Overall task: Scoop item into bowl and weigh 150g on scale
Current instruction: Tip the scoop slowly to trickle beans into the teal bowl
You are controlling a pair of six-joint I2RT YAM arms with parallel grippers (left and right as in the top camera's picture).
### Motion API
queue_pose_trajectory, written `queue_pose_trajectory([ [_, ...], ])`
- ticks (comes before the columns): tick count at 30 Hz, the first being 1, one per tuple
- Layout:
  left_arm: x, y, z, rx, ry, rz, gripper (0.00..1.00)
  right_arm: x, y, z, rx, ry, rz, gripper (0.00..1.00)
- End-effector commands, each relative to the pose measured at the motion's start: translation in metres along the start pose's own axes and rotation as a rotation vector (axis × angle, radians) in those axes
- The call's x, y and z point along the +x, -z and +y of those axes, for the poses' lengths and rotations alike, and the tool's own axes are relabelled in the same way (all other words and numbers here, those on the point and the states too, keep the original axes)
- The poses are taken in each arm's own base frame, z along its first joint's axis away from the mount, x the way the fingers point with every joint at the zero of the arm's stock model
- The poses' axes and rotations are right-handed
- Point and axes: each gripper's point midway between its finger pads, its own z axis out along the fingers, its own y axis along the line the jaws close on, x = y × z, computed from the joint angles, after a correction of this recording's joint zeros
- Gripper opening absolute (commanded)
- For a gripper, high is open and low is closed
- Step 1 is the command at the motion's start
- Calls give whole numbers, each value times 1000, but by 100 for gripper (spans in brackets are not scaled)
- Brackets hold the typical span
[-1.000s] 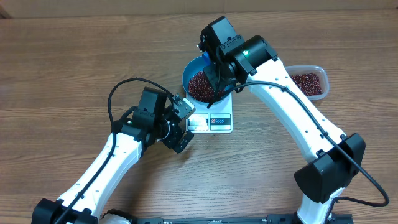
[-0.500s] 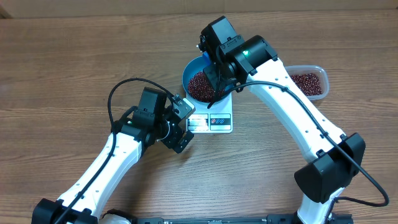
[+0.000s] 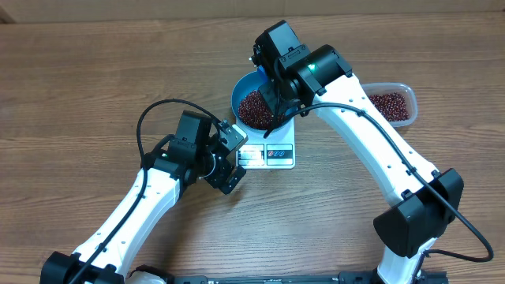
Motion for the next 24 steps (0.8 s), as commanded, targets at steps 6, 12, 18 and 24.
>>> queue_pose_trajectory([
  [6, 2, -3, -4, 14, -11, 5, 100, -11, 18, -2, 7, 1, -56, 4],
  [12, 1, -3, -4, 14, -12, 4, 100, -11, 18, -2, 8, 9, -56, 4],
  [18, 2, -3, -4, 14, -11, 5, 100, -10, 18, -2, 8, 28, -55, 4],
  [24, 1, -3, -4, 14, -11, 4, 100, -10, 18, -2, 11, 28, -55, 4],
])
